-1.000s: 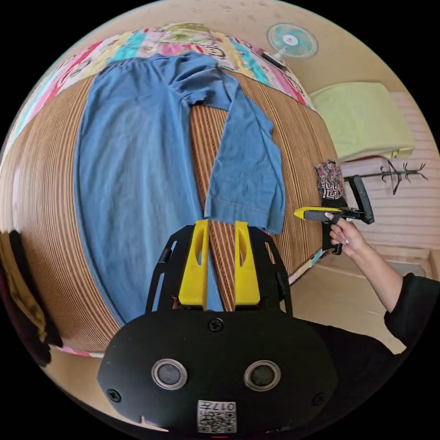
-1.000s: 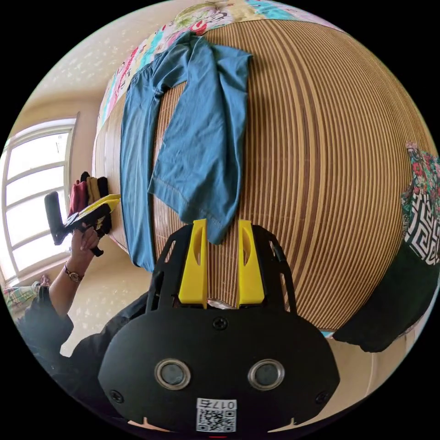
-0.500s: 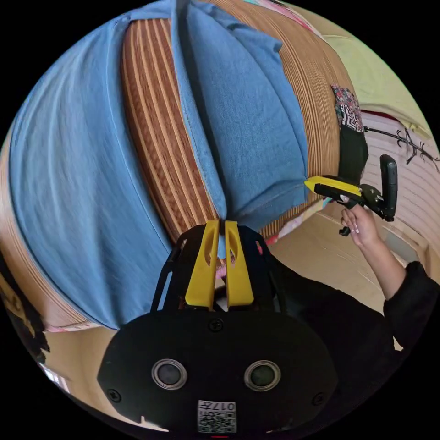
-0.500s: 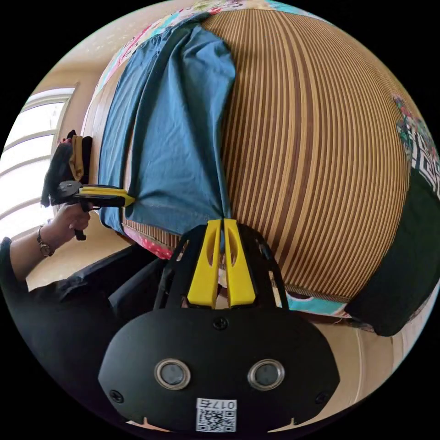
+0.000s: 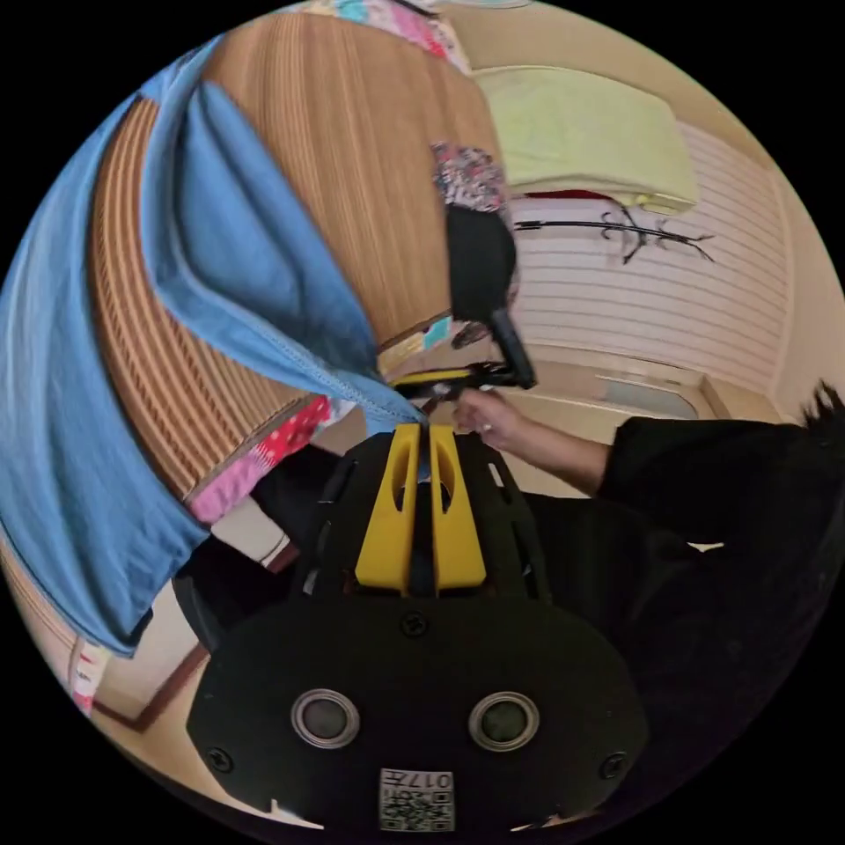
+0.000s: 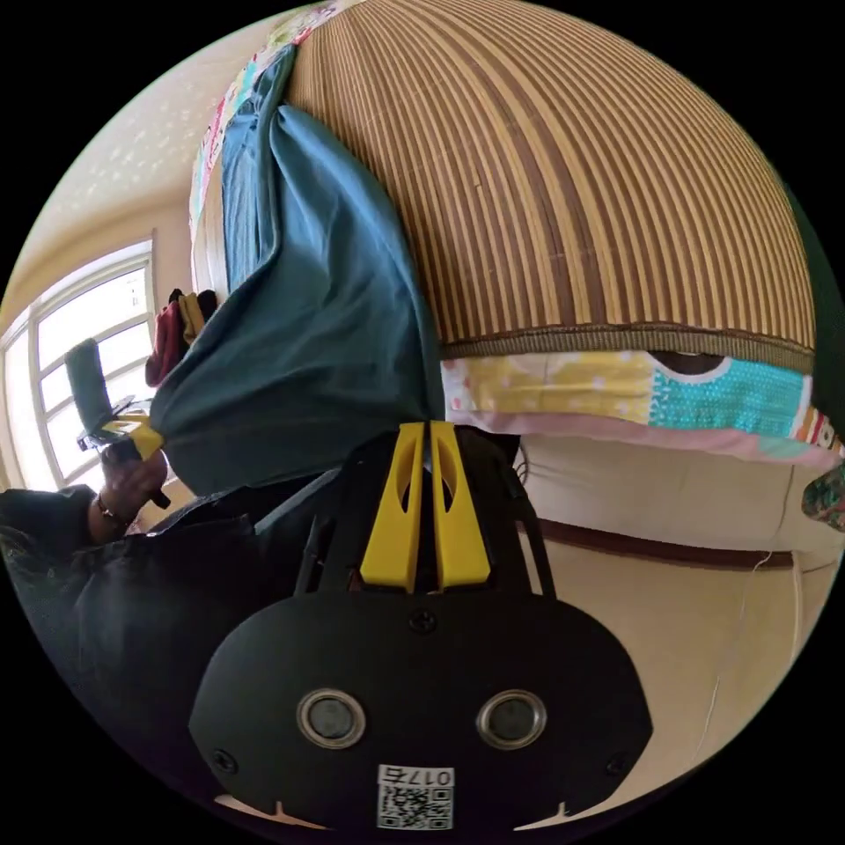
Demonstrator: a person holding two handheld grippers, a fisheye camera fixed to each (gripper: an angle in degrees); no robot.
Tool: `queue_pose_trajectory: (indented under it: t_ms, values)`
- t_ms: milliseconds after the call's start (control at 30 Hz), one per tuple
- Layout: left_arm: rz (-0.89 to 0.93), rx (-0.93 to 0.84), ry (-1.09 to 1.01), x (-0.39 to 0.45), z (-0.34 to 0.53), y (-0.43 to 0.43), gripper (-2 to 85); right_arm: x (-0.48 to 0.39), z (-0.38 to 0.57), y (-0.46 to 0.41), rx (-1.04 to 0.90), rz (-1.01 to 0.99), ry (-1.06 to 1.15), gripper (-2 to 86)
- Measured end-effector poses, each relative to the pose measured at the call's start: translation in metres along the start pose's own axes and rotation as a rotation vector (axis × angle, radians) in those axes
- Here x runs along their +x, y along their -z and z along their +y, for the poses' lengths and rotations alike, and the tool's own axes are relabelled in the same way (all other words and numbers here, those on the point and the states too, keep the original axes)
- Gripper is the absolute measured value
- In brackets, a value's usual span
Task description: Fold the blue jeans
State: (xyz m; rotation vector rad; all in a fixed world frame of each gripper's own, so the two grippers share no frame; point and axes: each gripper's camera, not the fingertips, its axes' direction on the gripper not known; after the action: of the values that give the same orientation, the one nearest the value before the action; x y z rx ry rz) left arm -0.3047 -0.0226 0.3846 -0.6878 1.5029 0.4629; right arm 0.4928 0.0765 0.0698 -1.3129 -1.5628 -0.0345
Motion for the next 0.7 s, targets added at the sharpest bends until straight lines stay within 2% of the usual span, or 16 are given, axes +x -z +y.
queue_pose_trajectory:
  t_ms: [67, 133, 167, 233, 300, 433, 500, 567, 700]
  values:
    - [0.028, 0.070, -0.203, 0.064, -0.018, 0.032, -0.4, -0.016, -0.001, -0.001, 0.036, -0.348, 0.185, 1.2]
    - [-0.030, 0.088, -0.386, 0.111, -0.026, 0.035, -0.5, -0.023, -0.004, -0.005, 0.011, -0.448, 0.210, 1.1]
    - [-0.031, 0.092, -0.492, 0.135, -0.029, 0.029, -0.5, -0.027, -0.003, -0.007, -0.021, -0.408, 0.237, 1.1]
    - [0.014, 0.024, -0.556, 0.152, -0.036, 0.004, -0.5, -0.027, 0.004, -0.009, -0.065, -0.267, 0.248, 1.4]
    - [0.021, -0.052, -0.530, 0.152, -0.041, -0.030, -0.5, -0.011, 0.016, -0.009, -0.115, -0.108, 0.171, 1.9]
    - [-0.103, -0.177, -0.403, 0.137, -0.029, -0.090, -0.5, 0.045, 0.056, 0.023, -0.146, 0.185, -0.059, 3.0]
    - [-0.149, -0.177, -0.375, 0.133, -0.016, -0.094, -0.6, 0.063, 0.067, 0.053, -0.090, 0.214, -0.121, 3.4]
    - [-0.141, -0.158, -0.331, 0.129, 0.000, -0.086, -0.6, 0.074, 0.067, 0.102, 0.061, 0.171, -0.151, 4.3]
    - [-0.087, -0.111, -0.286, 0.134, 0.021, -0.062, -0.6, 0.060, 0.016, 0.160, 0.271, 0.053, -0.068, 7.0]
